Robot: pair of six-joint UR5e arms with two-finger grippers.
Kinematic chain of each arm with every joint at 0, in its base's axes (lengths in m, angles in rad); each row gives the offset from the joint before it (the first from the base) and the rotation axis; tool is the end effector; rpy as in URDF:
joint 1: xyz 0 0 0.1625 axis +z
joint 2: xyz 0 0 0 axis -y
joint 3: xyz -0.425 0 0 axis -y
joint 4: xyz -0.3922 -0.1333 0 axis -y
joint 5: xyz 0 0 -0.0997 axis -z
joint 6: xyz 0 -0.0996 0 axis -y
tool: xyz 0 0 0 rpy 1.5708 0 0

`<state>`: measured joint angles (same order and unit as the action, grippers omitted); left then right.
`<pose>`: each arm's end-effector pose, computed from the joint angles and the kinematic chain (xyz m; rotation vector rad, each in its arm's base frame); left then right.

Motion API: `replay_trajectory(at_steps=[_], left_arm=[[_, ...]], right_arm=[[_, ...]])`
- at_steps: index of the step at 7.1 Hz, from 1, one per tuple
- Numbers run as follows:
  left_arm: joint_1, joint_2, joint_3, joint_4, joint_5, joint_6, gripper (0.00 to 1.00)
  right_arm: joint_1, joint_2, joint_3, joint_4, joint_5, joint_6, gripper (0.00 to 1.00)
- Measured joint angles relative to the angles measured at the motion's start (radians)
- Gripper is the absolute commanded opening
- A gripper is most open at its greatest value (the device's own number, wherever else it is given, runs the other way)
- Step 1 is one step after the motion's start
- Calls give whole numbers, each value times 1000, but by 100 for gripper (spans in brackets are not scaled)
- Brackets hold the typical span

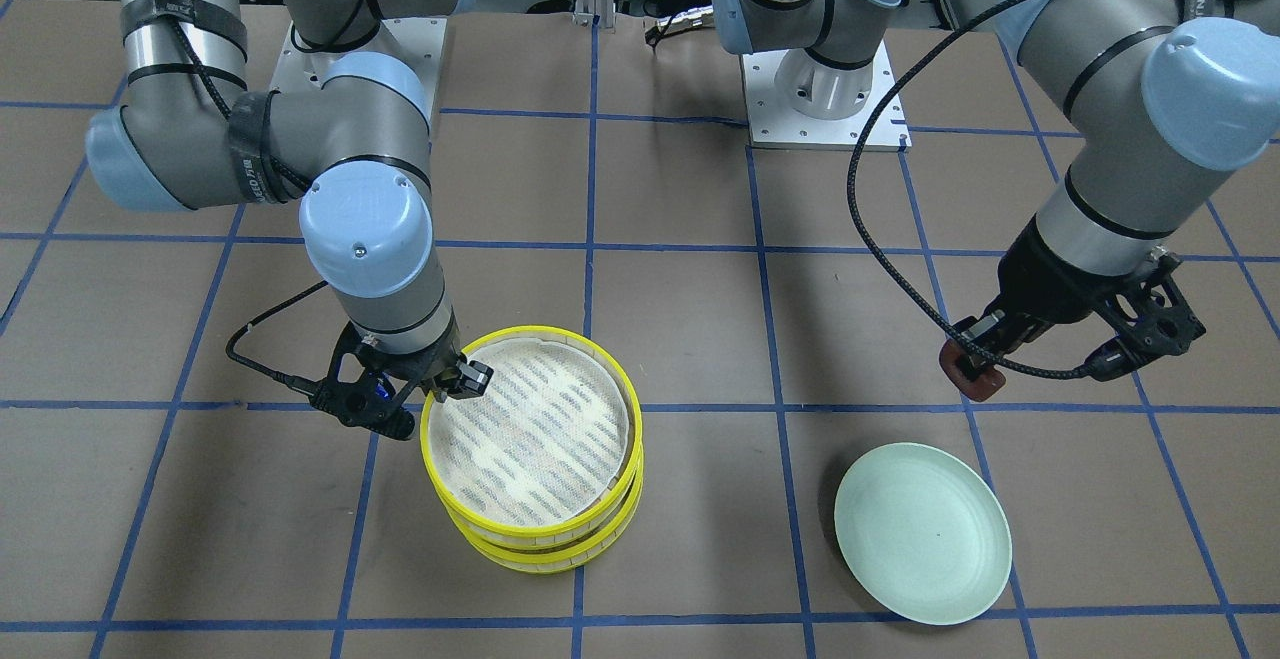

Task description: Stack buns with steamer

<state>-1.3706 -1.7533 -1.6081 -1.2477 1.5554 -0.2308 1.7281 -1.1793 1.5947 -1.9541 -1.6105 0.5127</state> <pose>-0.0189 -0.5848 0.4061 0.6661 -3.0486 0.1609 0.2245 -0.5896 0.2944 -0.5458 -3.0449 -0.0267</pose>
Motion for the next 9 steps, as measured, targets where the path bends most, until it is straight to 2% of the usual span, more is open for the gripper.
replay_trajectory(at_steps=[4, 7, 9], left_arm=[[0, -3, -1, -1, -1, 0, 0], [1, -4, -1, -1, -2, 1, 0], [1, -3, -1, -1, -2, 1, 0]], right_arm=[[-4, 19, 1, -56, 6, -6, 0], [-4, 27, 1, -57, 52, -7, 0], [-4, 30, 1, -58, 51, -8, 0]])
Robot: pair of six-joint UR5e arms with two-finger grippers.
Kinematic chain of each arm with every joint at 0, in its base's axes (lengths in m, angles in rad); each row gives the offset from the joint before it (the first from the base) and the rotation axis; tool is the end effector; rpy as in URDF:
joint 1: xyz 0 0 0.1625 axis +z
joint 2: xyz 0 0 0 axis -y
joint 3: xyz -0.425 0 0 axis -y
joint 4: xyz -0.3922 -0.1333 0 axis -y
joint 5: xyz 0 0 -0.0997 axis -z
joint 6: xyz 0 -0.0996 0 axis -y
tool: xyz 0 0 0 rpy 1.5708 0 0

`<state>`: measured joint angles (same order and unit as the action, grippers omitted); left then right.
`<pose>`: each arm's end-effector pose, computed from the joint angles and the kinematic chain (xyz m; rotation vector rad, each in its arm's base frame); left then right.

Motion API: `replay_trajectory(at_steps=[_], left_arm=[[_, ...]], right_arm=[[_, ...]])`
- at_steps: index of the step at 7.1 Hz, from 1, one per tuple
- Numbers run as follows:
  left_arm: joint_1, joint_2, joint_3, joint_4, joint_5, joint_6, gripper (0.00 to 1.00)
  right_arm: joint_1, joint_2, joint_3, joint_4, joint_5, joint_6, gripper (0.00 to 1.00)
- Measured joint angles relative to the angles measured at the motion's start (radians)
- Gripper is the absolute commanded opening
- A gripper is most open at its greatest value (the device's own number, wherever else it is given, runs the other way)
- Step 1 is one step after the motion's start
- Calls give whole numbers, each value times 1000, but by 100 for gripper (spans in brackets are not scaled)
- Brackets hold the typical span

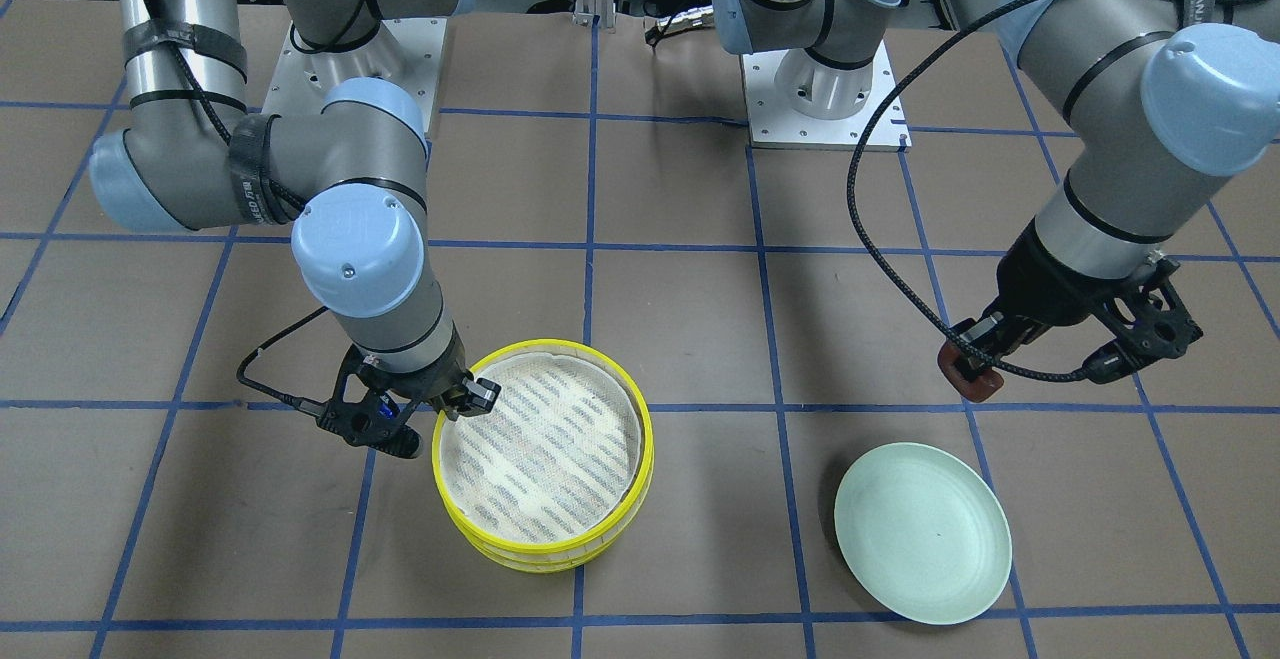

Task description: Stack buns with steamer

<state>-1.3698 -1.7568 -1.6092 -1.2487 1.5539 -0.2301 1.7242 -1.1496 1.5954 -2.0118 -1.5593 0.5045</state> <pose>-0.0185 -0.5854 0.4035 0.6660 -3.0477 0.1521 0.2287 -0.5989 0.2812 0.5471 3.0841 0.0129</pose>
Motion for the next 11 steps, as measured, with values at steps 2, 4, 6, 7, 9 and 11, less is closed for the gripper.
replay_trajectory(at_steps=[2, 4, 6, 7, 9, 11], left_arm=[[0, -1, 0, 0, 0, 0, 0], [0, -1, 0, 0, 0, 0, 0], [1, -1, 0, 0, 0, 0, 0], [1, -1, 0, 0, -1, 0, 0], [1, -1, 0, 0, -1, 0, 0], [2, -1, 1, 0, -1, 0, 0]], right_arm=[[0, 0, 0, -4, -6, -2, 0], [-1, -2, -1, -3, -9, 0, 0], [0, -5, -1, 1, -11, 5, 0], [0, -5, -1, 2, -12, 5, 0], [-1, -7, -2, 9, -13, 4, 0], [-2, -11, -2, 30, -13, 11, 0]])
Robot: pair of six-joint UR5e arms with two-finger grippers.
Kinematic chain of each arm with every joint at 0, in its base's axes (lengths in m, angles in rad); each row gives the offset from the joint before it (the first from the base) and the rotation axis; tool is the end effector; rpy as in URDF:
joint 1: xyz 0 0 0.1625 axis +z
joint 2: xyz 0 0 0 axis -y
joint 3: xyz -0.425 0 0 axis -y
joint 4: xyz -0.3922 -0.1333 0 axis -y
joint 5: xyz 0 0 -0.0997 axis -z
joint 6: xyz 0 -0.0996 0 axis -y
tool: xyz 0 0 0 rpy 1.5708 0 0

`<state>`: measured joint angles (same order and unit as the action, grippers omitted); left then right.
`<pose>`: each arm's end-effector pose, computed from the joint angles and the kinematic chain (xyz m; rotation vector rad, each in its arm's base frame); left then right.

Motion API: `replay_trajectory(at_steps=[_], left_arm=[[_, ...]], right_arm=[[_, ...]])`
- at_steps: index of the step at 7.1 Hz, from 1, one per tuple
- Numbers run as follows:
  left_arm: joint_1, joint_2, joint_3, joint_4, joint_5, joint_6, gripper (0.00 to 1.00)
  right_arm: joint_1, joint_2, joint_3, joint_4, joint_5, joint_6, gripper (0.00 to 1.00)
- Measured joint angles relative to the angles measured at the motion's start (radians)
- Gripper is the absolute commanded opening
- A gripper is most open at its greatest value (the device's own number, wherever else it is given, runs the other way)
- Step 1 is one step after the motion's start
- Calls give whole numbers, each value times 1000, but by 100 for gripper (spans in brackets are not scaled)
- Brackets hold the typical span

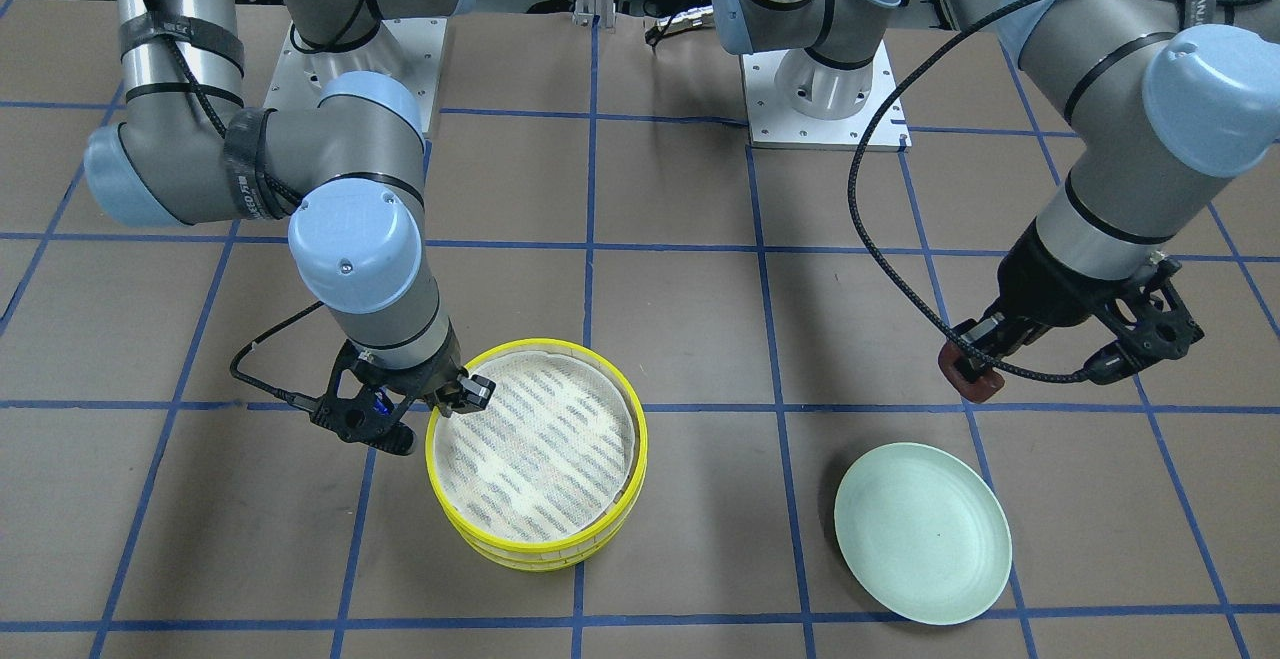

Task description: Stack buns with steamer

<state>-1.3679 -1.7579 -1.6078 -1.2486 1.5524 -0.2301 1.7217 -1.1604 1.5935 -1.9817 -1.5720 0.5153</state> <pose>-0.0174 -0.5860 0.4036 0.6684 -3.0457 0.1527 0.2253 -0.5959 0.2858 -0.5677 -3.0812 -0.0322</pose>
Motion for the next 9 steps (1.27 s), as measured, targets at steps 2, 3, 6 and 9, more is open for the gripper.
replay_trajectory(at_steps=[2, 3, 6, 9], left_arm=[[1, 0, 0, 0, 0, 0, 0], [3, 0, 0, 0, 0, 0, 0], [6, 0, 0, 0, -1, 3, 0], [6, 0, 0, 0, -2, 3, 0]], right_arm=[[0, -2, -2, 11, 0, 5, 0], [1, -1, -3, 14, 0, 4, 2], [-1, 0, -3, 19, -9, -10, 6], [-3, 0, -3, 18, -38, -12, 37]])
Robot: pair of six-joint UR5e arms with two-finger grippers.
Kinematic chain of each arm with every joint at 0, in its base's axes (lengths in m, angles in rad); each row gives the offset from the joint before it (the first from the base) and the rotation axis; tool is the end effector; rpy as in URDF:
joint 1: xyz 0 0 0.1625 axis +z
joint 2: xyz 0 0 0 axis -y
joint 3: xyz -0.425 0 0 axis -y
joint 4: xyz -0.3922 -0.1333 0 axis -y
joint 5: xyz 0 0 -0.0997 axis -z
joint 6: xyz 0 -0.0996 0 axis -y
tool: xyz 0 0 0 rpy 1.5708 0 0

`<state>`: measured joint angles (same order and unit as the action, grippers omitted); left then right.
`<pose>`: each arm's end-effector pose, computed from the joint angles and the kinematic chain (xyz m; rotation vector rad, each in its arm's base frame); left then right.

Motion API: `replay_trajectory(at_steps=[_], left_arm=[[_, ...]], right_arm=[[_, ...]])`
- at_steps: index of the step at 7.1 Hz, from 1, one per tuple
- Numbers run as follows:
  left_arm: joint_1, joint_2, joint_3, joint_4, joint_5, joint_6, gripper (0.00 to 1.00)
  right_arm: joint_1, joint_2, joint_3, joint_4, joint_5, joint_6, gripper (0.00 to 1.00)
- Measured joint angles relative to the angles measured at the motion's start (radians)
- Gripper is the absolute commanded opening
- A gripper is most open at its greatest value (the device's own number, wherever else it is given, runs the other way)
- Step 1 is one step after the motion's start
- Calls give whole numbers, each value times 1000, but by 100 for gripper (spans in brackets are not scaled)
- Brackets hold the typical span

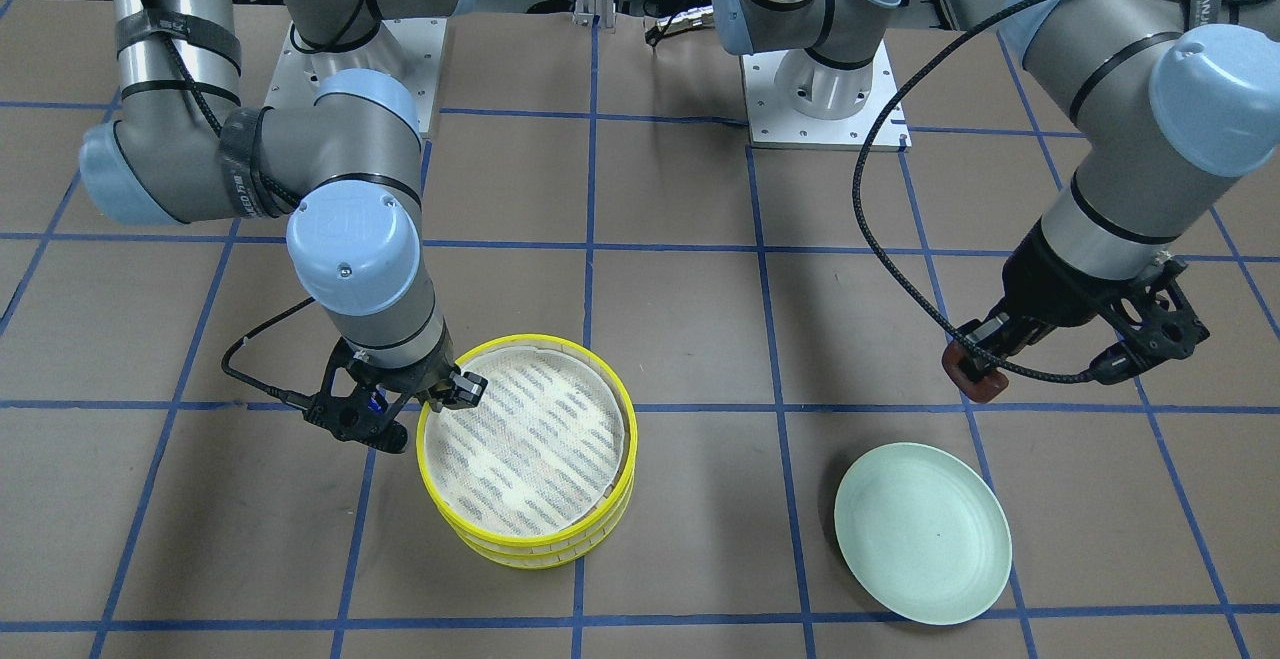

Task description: Stack buns with steamer

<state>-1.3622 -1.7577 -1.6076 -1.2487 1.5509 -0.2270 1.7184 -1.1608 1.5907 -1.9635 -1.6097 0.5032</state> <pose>-0.0142 -0.5860 0.4038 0.6720 -3.0437 0.1532 0.2195 -0.5961 0.2857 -0.5459 -3.0441 -0.0353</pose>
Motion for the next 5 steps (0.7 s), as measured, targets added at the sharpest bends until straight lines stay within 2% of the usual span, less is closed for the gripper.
replay_trajectory(at_steps=[1, 4, 5], left_arm=[[-1, -1, 0, 0, 0, 0, 0], [-3, -2, 0, 1, -2, -1, 0], [-3, -2, 0, 1, -2, -1, 0]], right_arm=[[0, 0, 0, -3, 0, 3, 73], [-1, -12, -8, -6, 11, 10, 92], [-6, -41, -14, -4, 11, 1, 94]])
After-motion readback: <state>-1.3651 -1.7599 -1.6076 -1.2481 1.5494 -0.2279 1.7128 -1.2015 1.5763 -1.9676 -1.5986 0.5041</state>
